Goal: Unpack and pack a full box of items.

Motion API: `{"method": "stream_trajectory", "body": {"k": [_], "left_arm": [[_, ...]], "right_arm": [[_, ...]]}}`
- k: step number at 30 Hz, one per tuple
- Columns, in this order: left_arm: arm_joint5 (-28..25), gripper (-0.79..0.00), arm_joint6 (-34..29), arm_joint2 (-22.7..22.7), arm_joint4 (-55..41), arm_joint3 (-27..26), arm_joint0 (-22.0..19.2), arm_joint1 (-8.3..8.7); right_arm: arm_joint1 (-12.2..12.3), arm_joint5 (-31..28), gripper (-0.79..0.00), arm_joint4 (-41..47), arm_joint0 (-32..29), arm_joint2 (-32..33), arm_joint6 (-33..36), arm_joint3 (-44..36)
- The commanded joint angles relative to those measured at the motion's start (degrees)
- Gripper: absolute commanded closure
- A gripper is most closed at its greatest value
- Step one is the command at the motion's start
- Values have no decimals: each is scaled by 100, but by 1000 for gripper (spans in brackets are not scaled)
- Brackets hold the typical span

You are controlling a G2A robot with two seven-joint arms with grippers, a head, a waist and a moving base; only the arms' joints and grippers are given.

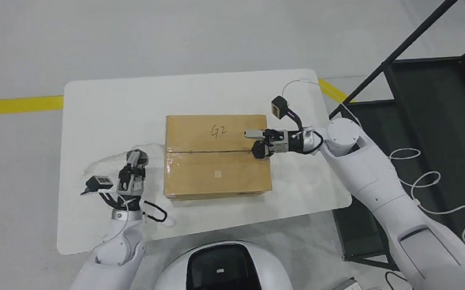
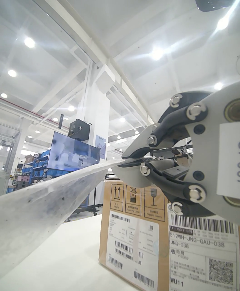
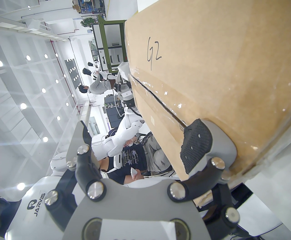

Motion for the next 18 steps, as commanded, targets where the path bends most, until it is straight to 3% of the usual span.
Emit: {"method": "stream_trajectory", "body": {"k": [1,7,18], "left_arm": [[75,0,52,-10,287,-129,-4,-16],[534,0,121,16,1113,-471,-53,-58],[1294,0,204,339,2937,-614,-230,-161]], "right_arm": [[0,0,-785,0,0,0,0,0],[0,0,-785,0,0,0,0,0],[0,0,-785,0,0,0,0,0]]}}
